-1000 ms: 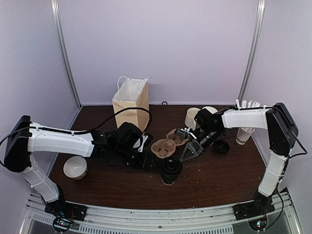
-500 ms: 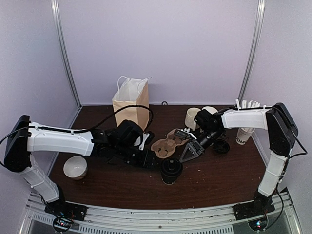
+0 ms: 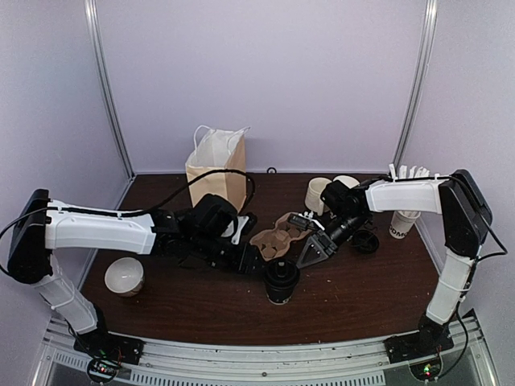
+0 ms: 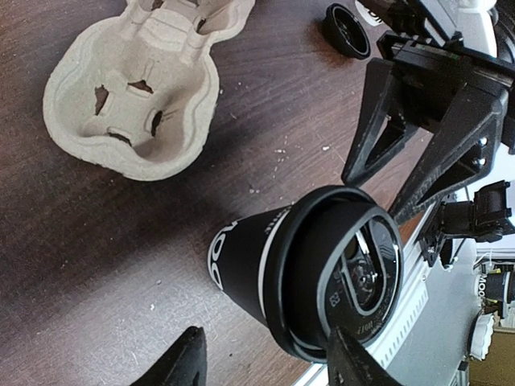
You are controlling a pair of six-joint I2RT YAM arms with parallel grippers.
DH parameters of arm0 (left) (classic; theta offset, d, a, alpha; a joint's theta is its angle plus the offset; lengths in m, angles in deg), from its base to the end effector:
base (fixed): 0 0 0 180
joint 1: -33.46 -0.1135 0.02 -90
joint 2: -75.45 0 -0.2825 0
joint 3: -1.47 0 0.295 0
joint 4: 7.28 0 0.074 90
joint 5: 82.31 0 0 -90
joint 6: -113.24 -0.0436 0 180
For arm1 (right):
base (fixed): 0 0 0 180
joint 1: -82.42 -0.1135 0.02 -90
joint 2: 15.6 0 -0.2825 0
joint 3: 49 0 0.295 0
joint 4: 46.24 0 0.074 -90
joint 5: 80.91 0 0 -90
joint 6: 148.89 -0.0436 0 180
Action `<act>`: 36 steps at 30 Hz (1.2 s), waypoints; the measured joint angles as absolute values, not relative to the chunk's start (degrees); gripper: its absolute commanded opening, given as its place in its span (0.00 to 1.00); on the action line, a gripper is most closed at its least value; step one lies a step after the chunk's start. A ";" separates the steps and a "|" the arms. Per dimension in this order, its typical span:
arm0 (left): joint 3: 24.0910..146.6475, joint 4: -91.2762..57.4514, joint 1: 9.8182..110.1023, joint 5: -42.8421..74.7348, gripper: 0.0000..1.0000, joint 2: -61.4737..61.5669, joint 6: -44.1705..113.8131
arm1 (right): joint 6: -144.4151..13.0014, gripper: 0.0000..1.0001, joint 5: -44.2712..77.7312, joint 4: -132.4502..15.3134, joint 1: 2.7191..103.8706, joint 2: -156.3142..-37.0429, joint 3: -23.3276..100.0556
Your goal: Pack the takeout coffee
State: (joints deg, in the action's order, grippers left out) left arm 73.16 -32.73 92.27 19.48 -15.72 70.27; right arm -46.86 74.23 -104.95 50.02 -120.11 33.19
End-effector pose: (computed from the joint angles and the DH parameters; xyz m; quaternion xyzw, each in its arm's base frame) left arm 0.1925 -0.3352 0.2152 0.1334 0.9099 -0.3613 0.1542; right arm 0.2980 0.2360 0.1838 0.3566 -0.7619 -0.5399 0.0300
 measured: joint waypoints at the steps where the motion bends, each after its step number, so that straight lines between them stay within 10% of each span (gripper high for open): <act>1: 73.19 -32.80 92.27 19.46 0.51 -15.79 70.27 | -46.88 0.39 74.19 -104.95 50.02 -120.11 33.19; 23: 74.98 -33.71 90.93 21.66 0.48 -18.02 70.18 | -49.48 0.33 69.25 -110.38 48.64 -122.14 36.20; 36: 87.92 -42.96 92.99 19.56 0.74 -16.99 59.91 | -41.29 0.55 68.03 -120.06 47.77 -115.76 50.91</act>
State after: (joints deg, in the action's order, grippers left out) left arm 87.92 -42.96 92.99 19.56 -16.99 59.91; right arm -41.29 68.03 -120.06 47.77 -115.76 50.91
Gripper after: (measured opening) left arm 0.719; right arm 0.512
